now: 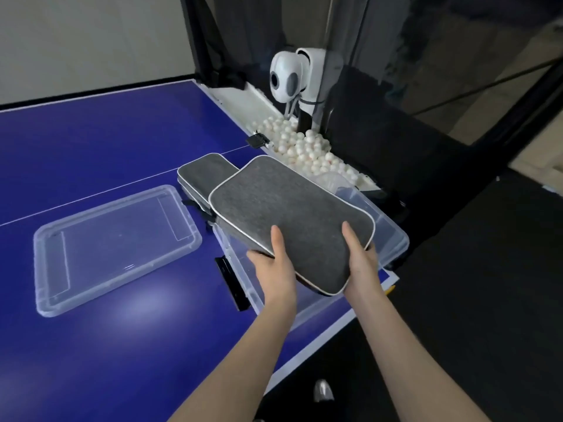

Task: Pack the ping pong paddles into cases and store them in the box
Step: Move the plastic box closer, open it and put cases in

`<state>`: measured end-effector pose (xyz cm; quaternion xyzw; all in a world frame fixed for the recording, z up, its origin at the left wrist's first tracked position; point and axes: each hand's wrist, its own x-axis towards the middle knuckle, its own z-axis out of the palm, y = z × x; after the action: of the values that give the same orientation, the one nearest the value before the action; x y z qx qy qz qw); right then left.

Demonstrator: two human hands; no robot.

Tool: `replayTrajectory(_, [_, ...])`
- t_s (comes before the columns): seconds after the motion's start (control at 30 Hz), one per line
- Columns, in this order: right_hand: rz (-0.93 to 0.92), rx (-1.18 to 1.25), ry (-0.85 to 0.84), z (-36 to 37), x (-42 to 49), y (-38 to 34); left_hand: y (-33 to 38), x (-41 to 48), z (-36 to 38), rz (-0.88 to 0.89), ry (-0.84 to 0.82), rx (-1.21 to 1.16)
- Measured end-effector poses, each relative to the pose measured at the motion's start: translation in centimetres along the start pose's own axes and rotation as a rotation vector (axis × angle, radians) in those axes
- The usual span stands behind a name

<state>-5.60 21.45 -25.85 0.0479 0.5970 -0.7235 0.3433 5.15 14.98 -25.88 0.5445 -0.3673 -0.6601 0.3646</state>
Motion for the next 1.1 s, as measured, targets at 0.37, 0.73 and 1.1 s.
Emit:
replayTrajectory(0.37, [0.115, -0.348, -0.477, -1.4, 15.9, -9.3, 1.5, 5.5, -0.7, 0.011, -0.100, -0.239])
replayTrajectory(0.73, [0.065, -0.683, -0.669, -0.5, 22.3, -6.9, -2.4, 6.4, 0.4, -0.059, 0.165, 0.218])
replayTrajectory(1.1, [-0.003, -1.003, -0.521, -1.4, 24.8, -1.5, -7.5, 8.7, 0.9, -0.111, 0.262, 0.567])
